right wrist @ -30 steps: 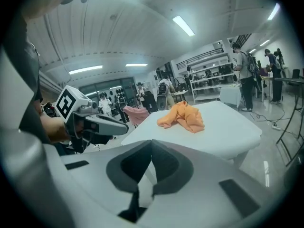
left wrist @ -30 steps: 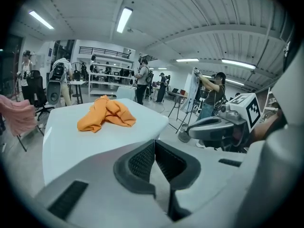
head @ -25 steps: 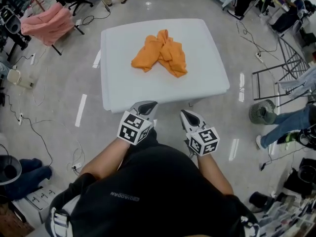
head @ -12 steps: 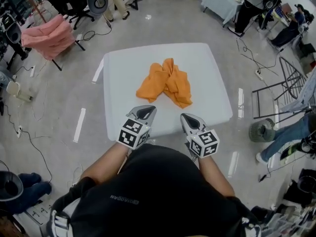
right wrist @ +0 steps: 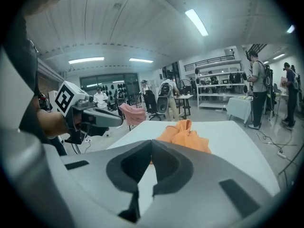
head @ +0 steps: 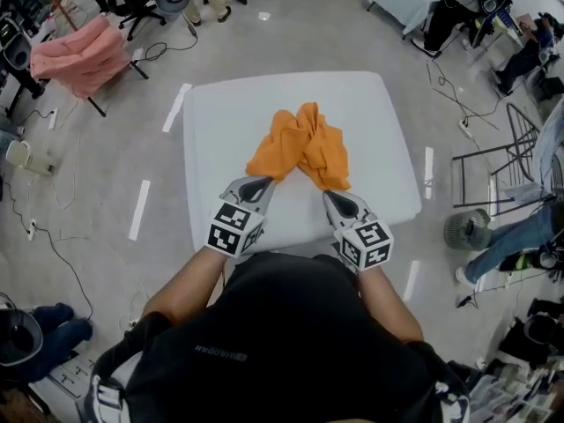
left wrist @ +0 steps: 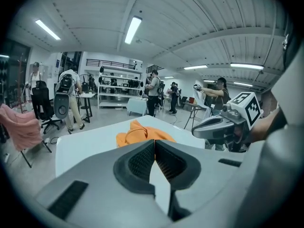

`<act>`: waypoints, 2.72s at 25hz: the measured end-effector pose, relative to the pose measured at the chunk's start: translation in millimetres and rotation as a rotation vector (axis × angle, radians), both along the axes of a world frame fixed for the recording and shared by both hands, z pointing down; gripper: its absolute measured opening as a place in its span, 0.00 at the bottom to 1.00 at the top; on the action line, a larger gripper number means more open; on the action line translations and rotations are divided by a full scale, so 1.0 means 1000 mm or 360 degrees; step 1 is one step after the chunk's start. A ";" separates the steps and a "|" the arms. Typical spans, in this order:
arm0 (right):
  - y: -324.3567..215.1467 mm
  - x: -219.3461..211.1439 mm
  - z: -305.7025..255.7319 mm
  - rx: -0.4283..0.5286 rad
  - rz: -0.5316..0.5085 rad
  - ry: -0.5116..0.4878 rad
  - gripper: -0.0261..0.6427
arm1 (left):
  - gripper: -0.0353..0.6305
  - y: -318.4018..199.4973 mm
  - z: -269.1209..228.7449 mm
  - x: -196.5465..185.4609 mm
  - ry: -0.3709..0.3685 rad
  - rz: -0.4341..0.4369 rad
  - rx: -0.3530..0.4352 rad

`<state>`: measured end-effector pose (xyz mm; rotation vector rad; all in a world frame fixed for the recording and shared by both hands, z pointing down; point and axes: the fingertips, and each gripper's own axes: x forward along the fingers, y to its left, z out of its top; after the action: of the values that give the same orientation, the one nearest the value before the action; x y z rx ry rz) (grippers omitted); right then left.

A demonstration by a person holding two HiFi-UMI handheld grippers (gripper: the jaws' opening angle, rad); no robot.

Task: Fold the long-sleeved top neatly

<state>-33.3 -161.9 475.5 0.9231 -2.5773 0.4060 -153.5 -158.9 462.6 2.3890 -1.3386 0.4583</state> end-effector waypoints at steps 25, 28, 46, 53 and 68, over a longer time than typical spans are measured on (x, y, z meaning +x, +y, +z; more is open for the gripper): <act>-0.126 -0.002 0.089 -0.0109 -0.0266 0.0425 0.06 | 0.06 -0.027 0.037 0.016 -0.0107 -0.0397 -0.0162; -0.136 0.035 0.074 -0.0165 -0.0133 0.0241 0.06 | 0.06 -0.031 0.041 0.014 -0.0133 -0.0431 -0.0185; -0.186 0.134 0.087 -0.0390 0.0134 -0.0062 0.18 | 0.06 -0.106 0.049 0.034 -0.0396 -0.0310 -0.0229; -0.175 0.145 0.104 -0.0608 0.0198 -0.0228 0.24 | 0.14 -0.143 0.055 0.039 -0.0465 -0.0188 -0.0284; -0.174 0.146 0.148 -0.1045 0.0378 -0.0500 0.31 | 0.35 -0.192 0.118 0.050 -0.1155 0.0002 -0.0487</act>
<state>112.6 -336.1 623.7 0.9590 -2.3170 1.4568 -103.1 -350.9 581.0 2.0308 -1.3899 1.5134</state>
